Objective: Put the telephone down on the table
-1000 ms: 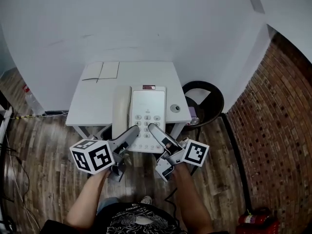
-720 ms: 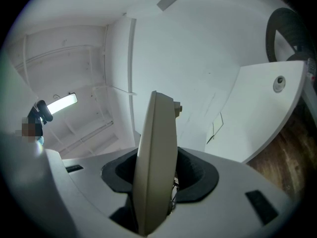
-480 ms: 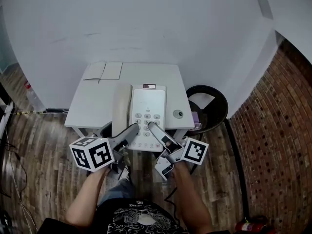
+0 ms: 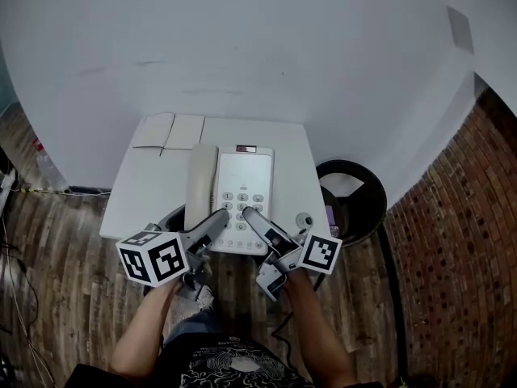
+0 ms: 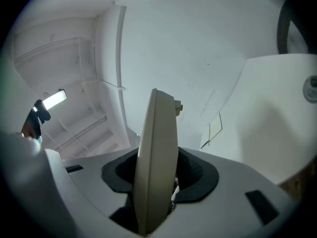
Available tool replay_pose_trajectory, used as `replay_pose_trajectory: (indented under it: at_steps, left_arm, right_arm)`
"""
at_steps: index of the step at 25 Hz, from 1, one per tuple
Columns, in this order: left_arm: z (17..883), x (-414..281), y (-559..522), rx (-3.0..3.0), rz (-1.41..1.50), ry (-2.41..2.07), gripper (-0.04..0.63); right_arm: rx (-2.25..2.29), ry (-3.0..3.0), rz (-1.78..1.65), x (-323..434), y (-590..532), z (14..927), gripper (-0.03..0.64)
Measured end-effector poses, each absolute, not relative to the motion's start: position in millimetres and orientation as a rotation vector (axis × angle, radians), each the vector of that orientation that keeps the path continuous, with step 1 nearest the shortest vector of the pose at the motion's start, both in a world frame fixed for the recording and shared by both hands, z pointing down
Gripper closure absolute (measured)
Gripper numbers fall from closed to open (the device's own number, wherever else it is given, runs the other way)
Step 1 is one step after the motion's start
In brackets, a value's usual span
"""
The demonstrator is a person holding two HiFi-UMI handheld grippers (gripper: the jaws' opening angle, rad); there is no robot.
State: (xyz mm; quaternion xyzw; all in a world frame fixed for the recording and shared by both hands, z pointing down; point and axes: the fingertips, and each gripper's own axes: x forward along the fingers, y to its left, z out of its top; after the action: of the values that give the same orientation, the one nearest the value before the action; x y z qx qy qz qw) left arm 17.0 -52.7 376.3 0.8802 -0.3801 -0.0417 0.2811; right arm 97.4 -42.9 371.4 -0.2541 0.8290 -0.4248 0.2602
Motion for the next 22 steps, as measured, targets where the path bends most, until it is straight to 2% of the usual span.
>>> replay_pose_trajectory:
  at_steps: [11, 22]
  left_arm:
    - [393, -6, -203, 2.303, -0.033, -0.995, 0.236]
    - [427, -18, -303, 2.236, 0.014, -0.939, 0.236]
  right_arm:
    - [-0.743, 2.208, -1.252, 72, -193, 390, 0.434]
    - [-0.818, 2.178, -1.336, 59, -291, 422, 0.433]
